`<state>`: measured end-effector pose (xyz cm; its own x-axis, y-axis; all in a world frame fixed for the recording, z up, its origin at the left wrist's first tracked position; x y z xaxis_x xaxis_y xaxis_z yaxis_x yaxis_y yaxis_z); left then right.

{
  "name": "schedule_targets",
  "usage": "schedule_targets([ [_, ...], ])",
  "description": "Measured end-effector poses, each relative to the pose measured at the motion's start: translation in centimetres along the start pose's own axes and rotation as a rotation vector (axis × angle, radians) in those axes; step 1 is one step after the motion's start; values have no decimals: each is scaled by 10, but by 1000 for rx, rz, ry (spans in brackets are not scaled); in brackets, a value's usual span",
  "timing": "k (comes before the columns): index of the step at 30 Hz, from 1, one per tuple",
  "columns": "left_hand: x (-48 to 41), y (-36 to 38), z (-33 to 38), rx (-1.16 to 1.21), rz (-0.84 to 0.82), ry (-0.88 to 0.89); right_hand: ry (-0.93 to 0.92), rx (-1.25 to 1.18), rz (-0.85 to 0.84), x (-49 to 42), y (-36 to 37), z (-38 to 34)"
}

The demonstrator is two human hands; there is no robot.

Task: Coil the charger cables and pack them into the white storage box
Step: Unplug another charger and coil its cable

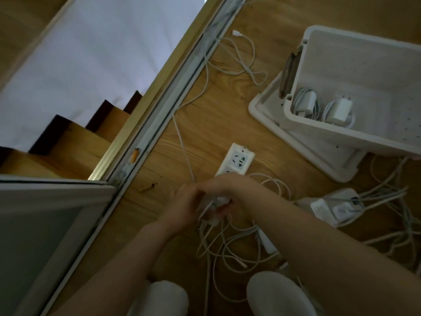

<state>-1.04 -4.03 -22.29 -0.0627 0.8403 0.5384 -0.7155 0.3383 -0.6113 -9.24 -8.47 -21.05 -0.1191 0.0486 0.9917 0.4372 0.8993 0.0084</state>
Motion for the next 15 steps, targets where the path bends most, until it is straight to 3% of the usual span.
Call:
schedule_targets([
  [4, -1, -11, 5, -32, 119, -28, -65, 216, -24, 24, -4, -20],
  [8, -16, -22, 39, -284, 146, 34, -183, 465, 16, 43, -21, -39],
  [11, -33, -23, 58, -508, 23, 156, -219, 633, 80, 39, -32, -46],
  [15, -44, -19, 57, -669, -121, 244, -178, 551, 168, 29, -43, -47],
])
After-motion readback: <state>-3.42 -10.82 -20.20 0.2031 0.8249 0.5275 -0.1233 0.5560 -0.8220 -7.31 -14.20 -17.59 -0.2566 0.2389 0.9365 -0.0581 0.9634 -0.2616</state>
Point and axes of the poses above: each hand's wrist, its own x-axis away from the middle knuckle, its own y-axis out of the palm, z = x × y, the point moved 9 cm from there along -x, towards the middle knuckle, and after that the axes turned 5 degrees about -x, right-handed, at the moved point
